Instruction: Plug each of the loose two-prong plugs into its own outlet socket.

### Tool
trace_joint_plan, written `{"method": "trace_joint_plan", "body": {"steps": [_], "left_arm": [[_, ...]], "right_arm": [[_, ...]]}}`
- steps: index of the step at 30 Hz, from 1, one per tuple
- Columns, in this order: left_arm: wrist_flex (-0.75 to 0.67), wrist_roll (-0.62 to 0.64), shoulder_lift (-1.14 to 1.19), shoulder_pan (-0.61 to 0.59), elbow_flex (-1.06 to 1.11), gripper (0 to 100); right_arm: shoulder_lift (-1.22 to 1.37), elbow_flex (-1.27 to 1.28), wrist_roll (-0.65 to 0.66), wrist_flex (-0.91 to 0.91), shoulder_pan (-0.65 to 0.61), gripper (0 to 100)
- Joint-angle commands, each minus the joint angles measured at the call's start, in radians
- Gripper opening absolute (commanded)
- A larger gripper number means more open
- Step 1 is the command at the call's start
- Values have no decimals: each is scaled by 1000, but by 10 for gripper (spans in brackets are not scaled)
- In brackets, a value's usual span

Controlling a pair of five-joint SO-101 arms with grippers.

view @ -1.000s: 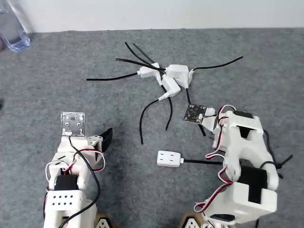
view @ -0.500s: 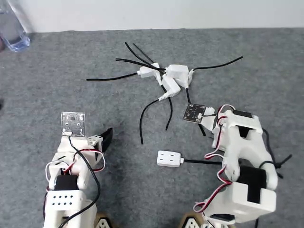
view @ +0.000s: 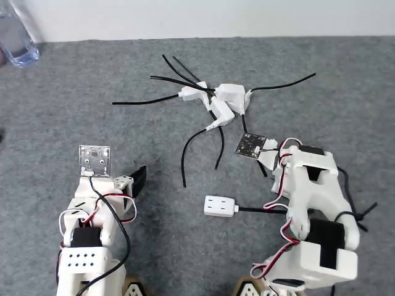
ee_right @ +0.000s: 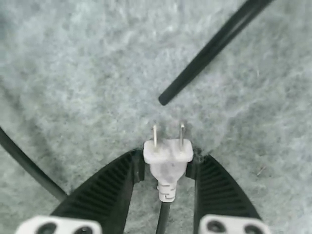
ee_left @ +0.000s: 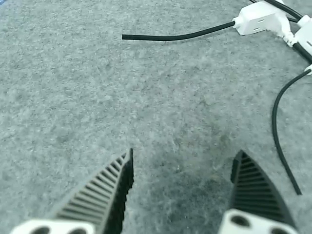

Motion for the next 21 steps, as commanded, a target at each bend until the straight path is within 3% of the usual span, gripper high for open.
{"method": "trace_joint_plan", "body": {"steps": [1,21], "left_arm": [[-23,-6,-6,-6,-2,305],[-23,-6,-5,-6,-1,305]], "right_arm": [[-22,5,-14,18,-30,154],[-21,5,-58,12,-67,151]]}}
